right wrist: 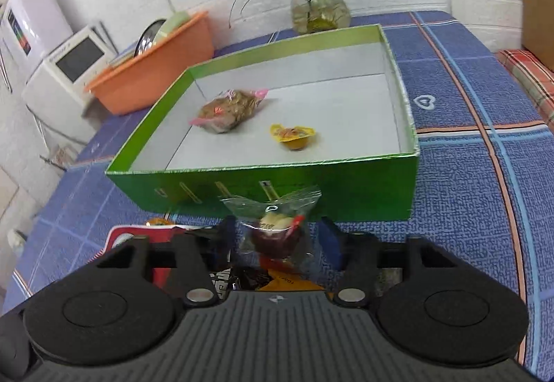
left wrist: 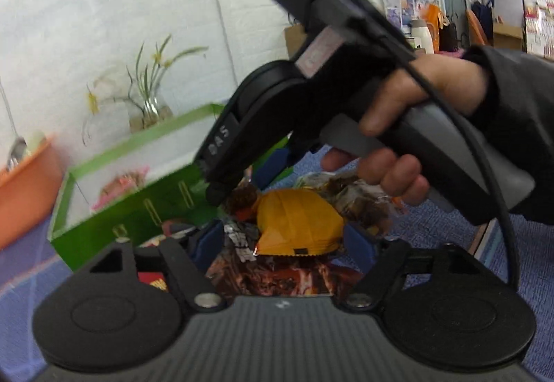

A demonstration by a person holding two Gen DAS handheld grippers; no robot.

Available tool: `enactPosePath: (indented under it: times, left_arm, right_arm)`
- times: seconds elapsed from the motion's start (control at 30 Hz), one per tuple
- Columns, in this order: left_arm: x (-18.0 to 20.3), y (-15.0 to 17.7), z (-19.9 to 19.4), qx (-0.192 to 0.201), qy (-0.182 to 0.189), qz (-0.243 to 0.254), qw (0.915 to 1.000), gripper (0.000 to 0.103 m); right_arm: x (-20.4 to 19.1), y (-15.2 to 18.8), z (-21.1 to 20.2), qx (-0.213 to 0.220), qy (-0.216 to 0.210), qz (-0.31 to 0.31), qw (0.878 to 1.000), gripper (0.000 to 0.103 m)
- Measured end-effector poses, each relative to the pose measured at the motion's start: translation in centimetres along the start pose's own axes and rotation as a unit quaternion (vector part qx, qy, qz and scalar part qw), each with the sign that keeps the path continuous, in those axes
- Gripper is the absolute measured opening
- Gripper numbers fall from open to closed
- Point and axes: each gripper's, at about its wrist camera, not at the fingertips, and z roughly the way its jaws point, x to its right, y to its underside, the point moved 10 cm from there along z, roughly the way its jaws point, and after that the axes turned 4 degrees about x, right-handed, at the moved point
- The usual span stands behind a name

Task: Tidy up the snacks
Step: 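Grasp the clear candy bag with the right tool while the left grasps the yellow-orange bag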

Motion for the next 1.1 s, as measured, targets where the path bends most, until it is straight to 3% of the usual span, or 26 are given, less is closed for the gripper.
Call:
enactPosePath:
  times: [0.1, 0.23, 0.37, 0.43, 0.47, 0.6, 0.67, 0.7, 0.73, 0.97, 1.1]
  left_arm:
    - [-1.1, -0.1, 0.9, -0.005, 0.006, -0.03, 0.9995, 0.072]
    - [-1.8, -0.4, 1.2, -0.011, 0.015, -0.057, 0.9982, 0.072]
    - [-0.2, -1.1, 1.4, -0.005, 0.028, -0.031, 0.9991, 0.072]
    - [0.5, -0.8, 2.4, -0.031, 0.035, -0.023, 0.9987, 0.073]
    - [0.7, -0.4, 3.1, -0.05, 0.03, -0.023, 0.998, 0.073]
    - [1.4, -0.3, 3.9, -0.06, 0.004, -0.003, 0.9982, 0.075]
    - [1.3, -0.4, 4.3, -0.069, -0.004, 0.002, 0.9976, 0.065]
    - [1.1, -0.5, 4.3, -0.069, -0.02, 0.01, 0.9973, 0.054]
    - [0.9, -0.5, 4.2, -0.07, -0.029, 0.008, 0.9971, 0.049]
    - [0.0, -0.6, 2.0, -0.043, -0.028, -0.04, 0.9978, 0.044]
    - [-1.8, -1.3, -0.6, -0.021, -0.056, -0.074, 0.9955, 0.044]
  right_arm:
    - [0.2, -0.1, -0.2, 0.001, -0.008, -0.01, 1.0, 0.065]
    - [1.2, -0.8, -4.0, 0.061, -0.021, 0.02, 0.998, 0.064]
    - [2.1, -0.8, -9.0, 0.127, -0.03, 0.051, 0.99, 0.065]
    - [2.2, -0.7, -10.5, 0.143, -0.025, 0.049, 0.988, 0.065]
    - [2.3, -0.5, -11.0, 0.147, -0.025, 0.05, 0.988, 0.065]
    - [2.2, 0.2, -11.8, 0.15, -0.044, 0.07, 0.985, 0.065]
    - [2.2, 0.7, -12.1, 0.148, -0.055, 0.083, 0.984, 0.065]
    - [2.3, 0.9, -12.1, 0.149, -0.058, 0.089, 0.983, 0.065]
    - [2.4, 1.1, -12.3, 0.151, -0.058, 0.093, 0.982, 0.065]
    - [3.8, 2.1, -13.8, 0.175, -0.034, 0.102, 0.979, 0.065]
    - [4.1, 2.5, -13.7, 0.178, -0.023, 0.102, 0.978, 0.065]
